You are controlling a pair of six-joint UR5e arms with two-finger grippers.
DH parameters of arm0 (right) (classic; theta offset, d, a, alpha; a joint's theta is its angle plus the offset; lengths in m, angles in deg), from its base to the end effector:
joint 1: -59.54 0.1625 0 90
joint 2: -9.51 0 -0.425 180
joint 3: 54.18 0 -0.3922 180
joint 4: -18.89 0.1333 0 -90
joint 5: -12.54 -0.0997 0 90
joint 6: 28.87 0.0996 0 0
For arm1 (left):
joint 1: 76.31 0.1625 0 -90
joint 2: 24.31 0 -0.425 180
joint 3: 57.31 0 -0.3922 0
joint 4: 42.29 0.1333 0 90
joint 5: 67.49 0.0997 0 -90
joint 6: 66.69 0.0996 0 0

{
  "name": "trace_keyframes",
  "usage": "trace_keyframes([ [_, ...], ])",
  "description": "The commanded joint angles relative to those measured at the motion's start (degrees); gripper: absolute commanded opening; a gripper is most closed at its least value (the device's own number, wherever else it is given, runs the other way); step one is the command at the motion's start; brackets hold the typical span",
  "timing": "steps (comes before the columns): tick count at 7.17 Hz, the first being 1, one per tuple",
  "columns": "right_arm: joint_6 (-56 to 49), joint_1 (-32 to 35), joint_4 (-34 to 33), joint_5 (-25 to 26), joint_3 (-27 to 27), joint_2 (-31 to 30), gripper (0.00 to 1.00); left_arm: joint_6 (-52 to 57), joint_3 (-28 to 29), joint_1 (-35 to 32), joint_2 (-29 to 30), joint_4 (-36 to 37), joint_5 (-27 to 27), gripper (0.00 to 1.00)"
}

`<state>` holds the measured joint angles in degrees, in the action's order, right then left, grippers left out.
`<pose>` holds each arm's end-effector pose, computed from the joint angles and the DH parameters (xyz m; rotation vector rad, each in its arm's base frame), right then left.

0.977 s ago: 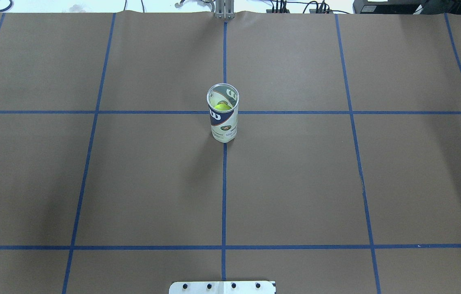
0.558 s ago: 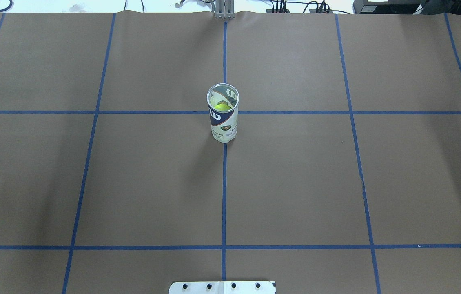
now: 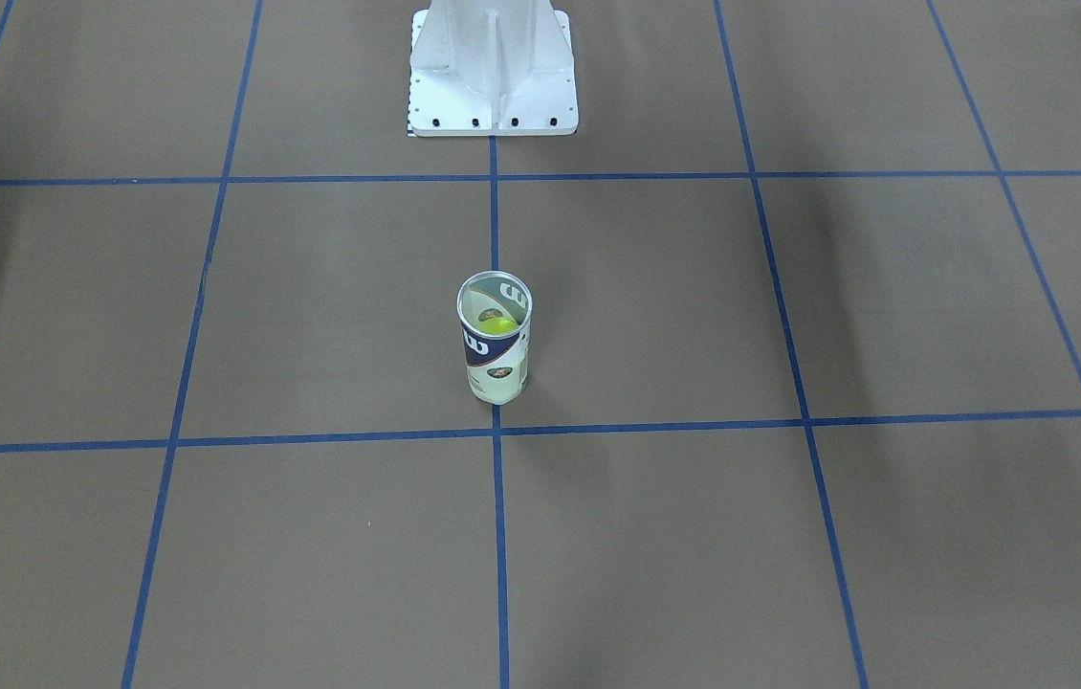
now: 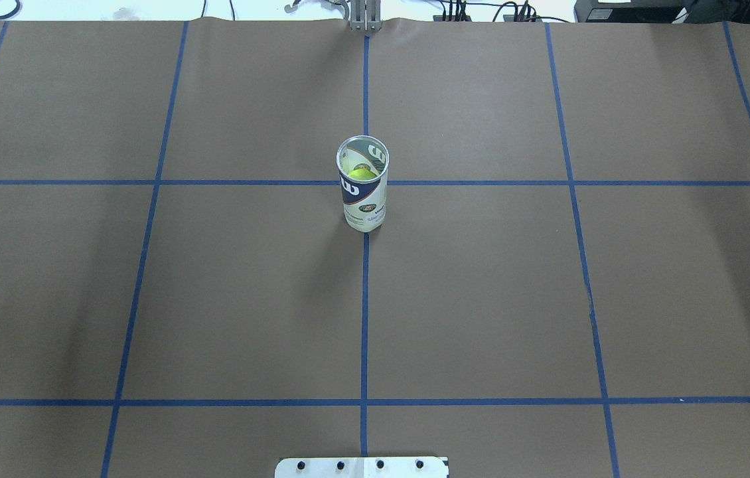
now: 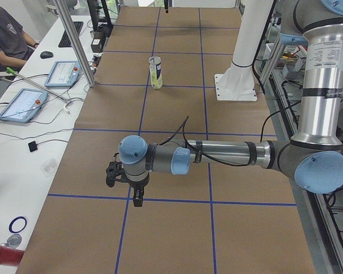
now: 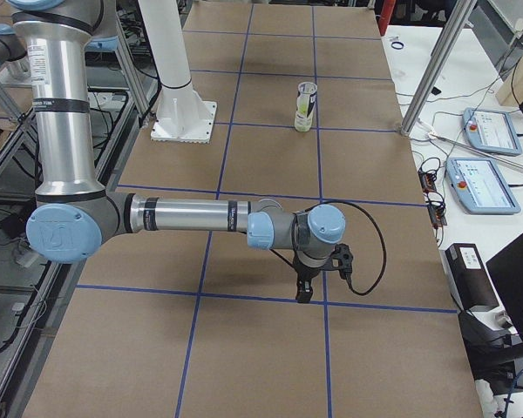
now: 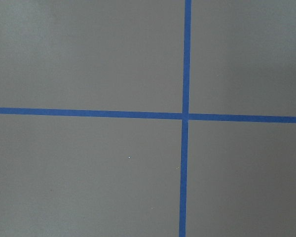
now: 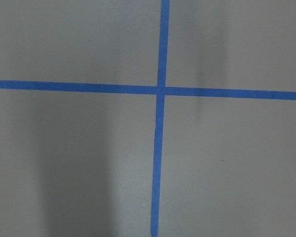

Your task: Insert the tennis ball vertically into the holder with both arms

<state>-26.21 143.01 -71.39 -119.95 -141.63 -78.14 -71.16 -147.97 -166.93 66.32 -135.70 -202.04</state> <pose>0.0077 -0.5129 0.6628 -0.0674 -0.7387 -0.0613 -0.0689 -0.5012 0.6412 0.0517 0.7793 -0.0524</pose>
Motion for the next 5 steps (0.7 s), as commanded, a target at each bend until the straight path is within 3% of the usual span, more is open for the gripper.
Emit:
trace_keyframes([
  [1,0.1,-0.1,0.1,-0.4,-0.1,-0.1,0.99,0.1,-0.2,0.0,0.0,0.1,0.0,1.0],
  [5,0.1,-0.1,0.2,-0.5,0.3,0.0,0.99,0.0,-0.1,0.0,-0.1,0.1,-0.1,1.0],
])
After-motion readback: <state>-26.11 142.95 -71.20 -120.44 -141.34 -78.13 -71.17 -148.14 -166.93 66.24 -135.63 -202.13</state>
